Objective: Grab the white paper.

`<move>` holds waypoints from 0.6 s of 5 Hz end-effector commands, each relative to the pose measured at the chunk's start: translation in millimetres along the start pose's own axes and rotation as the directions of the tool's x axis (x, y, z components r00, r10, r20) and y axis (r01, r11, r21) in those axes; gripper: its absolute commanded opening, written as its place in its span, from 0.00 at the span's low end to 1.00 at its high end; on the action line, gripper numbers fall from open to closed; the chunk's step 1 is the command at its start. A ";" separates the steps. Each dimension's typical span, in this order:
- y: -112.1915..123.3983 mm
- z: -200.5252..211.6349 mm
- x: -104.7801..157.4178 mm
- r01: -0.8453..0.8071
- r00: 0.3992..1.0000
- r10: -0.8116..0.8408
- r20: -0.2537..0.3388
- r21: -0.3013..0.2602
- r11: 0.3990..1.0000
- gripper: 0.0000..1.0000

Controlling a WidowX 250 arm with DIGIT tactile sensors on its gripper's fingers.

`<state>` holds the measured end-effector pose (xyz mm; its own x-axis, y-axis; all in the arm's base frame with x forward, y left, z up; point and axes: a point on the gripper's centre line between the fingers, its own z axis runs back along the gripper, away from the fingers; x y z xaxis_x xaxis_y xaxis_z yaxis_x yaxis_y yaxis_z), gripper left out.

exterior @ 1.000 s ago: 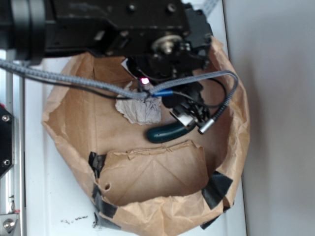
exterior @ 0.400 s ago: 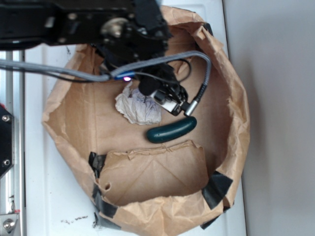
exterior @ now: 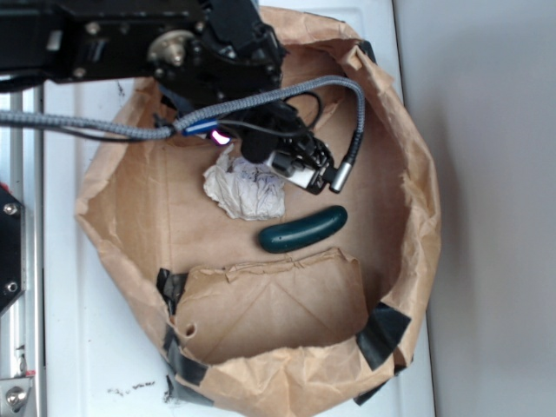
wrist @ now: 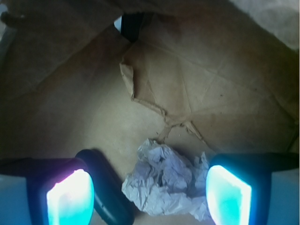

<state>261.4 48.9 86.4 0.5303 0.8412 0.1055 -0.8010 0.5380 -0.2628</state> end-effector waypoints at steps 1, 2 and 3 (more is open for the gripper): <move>-8.6 -24.0 4.7 0.001 1.000 -0.001 -0.018 0.027 1.000 1.00; -8.7 -42.1 3.7 0.016 0.999 -0.014 -0.038 0.059 0.998 1.00; -7.0 -48.2 -0.8 0.042 0.999 -0.040 -0.036 0.070 0.997 1.00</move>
<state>275.0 45.1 37.4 0.5682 0.8211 0.0546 -0.8047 0.5683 -0.1718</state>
